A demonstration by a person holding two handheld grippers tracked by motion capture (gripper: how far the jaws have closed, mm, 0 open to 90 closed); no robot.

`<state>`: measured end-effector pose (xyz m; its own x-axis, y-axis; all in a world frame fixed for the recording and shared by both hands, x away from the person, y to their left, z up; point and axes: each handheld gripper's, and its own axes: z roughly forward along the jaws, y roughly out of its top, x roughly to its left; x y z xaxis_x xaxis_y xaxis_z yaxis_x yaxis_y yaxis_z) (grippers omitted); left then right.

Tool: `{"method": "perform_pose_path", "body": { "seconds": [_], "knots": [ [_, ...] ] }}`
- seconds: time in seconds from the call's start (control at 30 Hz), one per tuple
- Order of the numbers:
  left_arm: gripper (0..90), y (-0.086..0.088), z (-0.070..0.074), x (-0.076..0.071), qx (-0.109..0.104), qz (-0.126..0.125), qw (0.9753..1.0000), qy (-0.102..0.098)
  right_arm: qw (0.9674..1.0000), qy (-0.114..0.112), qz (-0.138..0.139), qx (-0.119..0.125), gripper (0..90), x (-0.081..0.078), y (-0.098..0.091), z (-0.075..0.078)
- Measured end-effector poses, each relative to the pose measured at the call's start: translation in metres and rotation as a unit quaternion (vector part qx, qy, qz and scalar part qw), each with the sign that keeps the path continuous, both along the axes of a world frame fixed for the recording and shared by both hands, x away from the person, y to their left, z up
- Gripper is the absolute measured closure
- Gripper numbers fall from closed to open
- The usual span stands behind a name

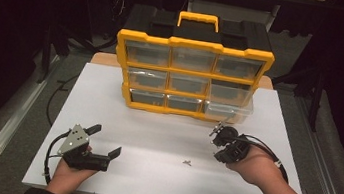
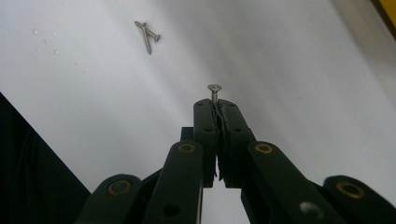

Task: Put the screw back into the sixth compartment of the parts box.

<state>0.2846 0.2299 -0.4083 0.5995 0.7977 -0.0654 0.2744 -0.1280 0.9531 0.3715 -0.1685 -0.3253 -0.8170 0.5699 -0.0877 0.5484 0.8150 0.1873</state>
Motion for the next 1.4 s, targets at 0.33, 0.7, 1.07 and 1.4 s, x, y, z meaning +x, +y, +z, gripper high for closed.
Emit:
{"method": "perform_pose_path", "body": {
  "seconds": [0.33,0.7,1.07,1.4],
  "knots": [
    [0.1,0.000,0.000,0.000,0.000,0.000,1.0000,-0.001,0.9997,-0.014,-0.018,0.004,89.7,0.001,-0.013,0.019],
    [0.1,0.001,0.000,0.001,0.003,-0.002,1.0000,0.000,0.9988,-0.013,-0.048,0.003,89.7,0.007,-0.029,0.032],
    [0.1,0.001,0.000,0.000,0.001,-0.003,1.0000,0.001,0.9985,-0.016,-0.052,0.000,89.7,0.010,-0.038,0.041],
    [0.1,0.001,0.000,0.000,0.001,-0.003,1.0000,0.001,0.9984,-0.018,-0.054,0.005,89.7,0.012,-0.040,0.052]
  ]
}}
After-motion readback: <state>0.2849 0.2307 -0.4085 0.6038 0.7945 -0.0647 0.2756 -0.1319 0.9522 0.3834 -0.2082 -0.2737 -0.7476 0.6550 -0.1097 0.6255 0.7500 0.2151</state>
